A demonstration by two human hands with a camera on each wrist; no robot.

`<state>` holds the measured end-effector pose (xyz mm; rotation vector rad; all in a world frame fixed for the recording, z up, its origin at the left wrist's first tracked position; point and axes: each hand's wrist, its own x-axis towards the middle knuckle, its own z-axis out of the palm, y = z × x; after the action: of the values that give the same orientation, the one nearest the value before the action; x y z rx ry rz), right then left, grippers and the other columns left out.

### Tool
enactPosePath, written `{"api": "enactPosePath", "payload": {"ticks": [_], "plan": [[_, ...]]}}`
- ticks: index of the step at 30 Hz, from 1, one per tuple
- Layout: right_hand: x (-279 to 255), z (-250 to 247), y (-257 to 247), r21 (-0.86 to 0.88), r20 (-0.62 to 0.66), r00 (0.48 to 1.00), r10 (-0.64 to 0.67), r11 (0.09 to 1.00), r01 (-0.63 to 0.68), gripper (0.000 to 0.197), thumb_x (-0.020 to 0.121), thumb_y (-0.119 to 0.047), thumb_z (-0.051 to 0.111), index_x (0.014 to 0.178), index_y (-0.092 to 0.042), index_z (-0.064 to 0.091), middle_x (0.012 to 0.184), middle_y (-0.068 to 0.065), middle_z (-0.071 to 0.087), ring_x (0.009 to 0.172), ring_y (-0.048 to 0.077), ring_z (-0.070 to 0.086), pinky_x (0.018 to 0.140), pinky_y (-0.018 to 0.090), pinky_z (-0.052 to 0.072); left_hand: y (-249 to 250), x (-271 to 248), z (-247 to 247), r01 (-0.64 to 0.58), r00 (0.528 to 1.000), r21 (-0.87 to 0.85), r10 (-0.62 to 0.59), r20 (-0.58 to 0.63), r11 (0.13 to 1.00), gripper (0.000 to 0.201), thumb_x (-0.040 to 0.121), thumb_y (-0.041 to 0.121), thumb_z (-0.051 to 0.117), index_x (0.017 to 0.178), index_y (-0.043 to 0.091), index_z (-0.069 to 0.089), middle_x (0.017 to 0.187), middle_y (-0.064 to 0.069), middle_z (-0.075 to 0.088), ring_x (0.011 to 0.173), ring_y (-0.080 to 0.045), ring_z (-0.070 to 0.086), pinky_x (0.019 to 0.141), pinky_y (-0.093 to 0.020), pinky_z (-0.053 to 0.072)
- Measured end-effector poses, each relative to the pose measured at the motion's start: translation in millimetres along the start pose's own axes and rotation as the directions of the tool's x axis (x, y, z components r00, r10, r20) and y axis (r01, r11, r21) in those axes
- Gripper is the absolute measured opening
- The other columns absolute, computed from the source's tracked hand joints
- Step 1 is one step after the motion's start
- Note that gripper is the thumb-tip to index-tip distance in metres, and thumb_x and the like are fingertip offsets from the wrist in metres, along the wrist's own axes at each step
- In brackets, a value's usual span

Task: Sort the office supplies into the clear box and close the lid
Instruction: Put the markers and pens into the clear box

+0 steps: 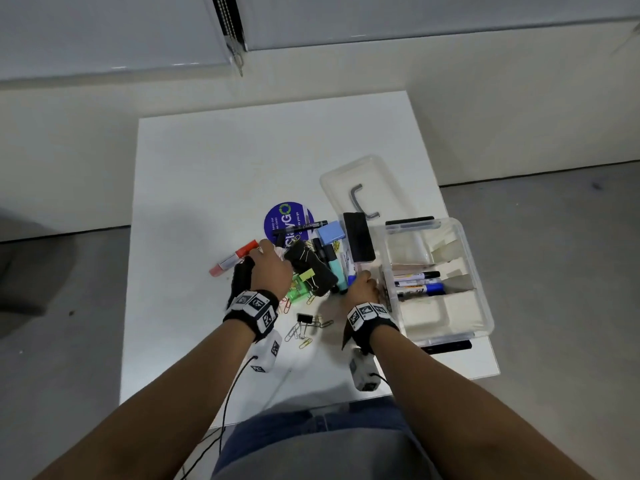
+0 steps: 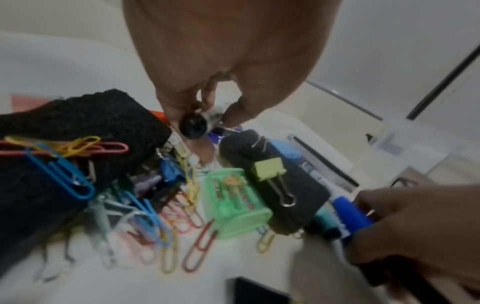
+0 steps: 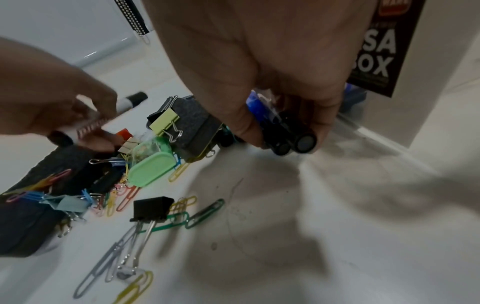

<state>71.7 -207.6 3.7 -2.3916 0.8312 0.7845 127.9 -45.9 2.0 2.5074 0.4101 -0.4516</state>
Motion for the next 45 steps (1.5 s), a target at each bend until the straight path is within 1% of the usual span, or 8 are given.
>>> {"api": "enactPosePath", "payload": {"ticks": [4,13,17,21,25,33,41,45], "plan": [[-4,-3,-2,-0.022,0.128,0.991,0.045,0.999,-0.043,0.042,0.099,-0.019,0.043,0.134,0.002,0.033,0.135,0.021,0.045,0.12,0.035,0.053,0.094,0.04,0.045,30,-15,8,-0.107,0.992,-0.074,0.111,0.063,0.992,0.033,0.089,0.007,0.051,0.12,0.003,0.038,0.121,-0.021,0.044,0.092,-0.038,0.057,0.068,-0.04,0.047],[-37,-46,14,0.053,0.347,0.936,-0.054,0.998,0.038,0.043,0.097,-0.016,0.041,0.136,0.003,0.044,0.135,0.024,0.052,0.122,0.037,0.055,0.101,0.045,0.047,82,-7,52,-0.099,0.984,0.24,0.06,0.166,0.966,0.054,0.092,0.019,0.056,0.138,0.004,0.033,0.134,-0.021,0.042,0.109,-0.039,0.059,0.087,-0.045,0.05],[-66,-100,27,-0.001,0.431,0.89,-0.146,0.987,0.162,0.04,0.098,-0.008,0.04,0.136,0.002,0.041,0.104,0.018,0.062,0.1,0.036,0.063,0.091,0.042,0.053,90,5,60,-0.108,0.983,0.344,0.048,0.179,0.933,0.067,0.093,0.019,0.053,0.147,-0.001,0.02,0.142,-0.023,0.037,0.117,-0.037,0.056,0.092,-0.042,0.049],[-76,-158,48,-0.196,0.298,0.908,-0.294,0.912,0.36,0.051,0.095,-0.005,0.035,0.145,-0.015,0.029,0.13,0.013,0.056,0.109,0.033,0.06,0.089,0.04,0.047,89,8,64,-0.067,0.985,0.296,0.016,0.172,0.953,0.074,0.093,0.024,0.055,0.147,-0.005,0.014,0.142,-0.025,0.041,0.125,-0.038,0.05,0.097,-0.043,0.046],[-63,-195,73,-0.536,-0.016,0.927,-0.375,0.786,0.308,0.037,0.093,-0.007,0.038,0.13,-0.012,0.039,0.116,0.013,0.06,0.105,0.031,0.058,0.08,0.036,0.043,83,7,72,-0.005,0.985,0.229,-0.034,0.167,0.973,0.081,0.085,0.035,0.068,0.141,-0.002,0.023,0.133,-0.023,0.052,0.12,-0.038,0.055,0.093,-0.045,0.048],[-5,-168,88,-0.676,0.163,0.855,-0.492,0.576,0.46,0.041,0.086,-0.007,0.054,0.125,-0.018,0.056,0.123,0.011,0.052,0.116,0.033,0.051,0.1,0.041,0.039,88,13,70,0.083,0.973,0.269,-0.136,0.188,0.96,0.082,0.079,0.04,0.073,0.137,-0.004,0.034,0.132,-0.019,0.053,0.122,-0.034,0.054,0.093,-0.042,0.049],[13,-166,121,-0.355,-0.308,0.853,-0.421,0.883,0.307,0.054,0.083,-0.009,0.055,0.135,-0.013,0.043,0.13,0.014,0.045,0.112,0.034,0.049,0.092,0.041,0.043,87,6,73,0.066,0.979,0.283,-0.117,0.165,0.957,0.069,0.076,0.044,0.075,0.126,0.003,0.048,0.123,-0.015,0.06,0.114,-0.033,0.06,0.09,-0.041,0.052],[23,-156,132,-0.005,-0.18,0.972,-0.149,0.989,0.151,0.075,0.085,0.005,0.044,0.15,-0.014,0.012,0.139,0.021,0.036,0.11,0.041,0.054,0.092,0.045,0.047,90,0,75,-0.031,0.984,0.374,-0.037,0.174,0.927,0.05,0.084,0.051,0.063,0.11,0.008,0.061,0.113,-0.014,0.067,0.107,-0.033,0.063,0.088,-0.039,0.052]]}}
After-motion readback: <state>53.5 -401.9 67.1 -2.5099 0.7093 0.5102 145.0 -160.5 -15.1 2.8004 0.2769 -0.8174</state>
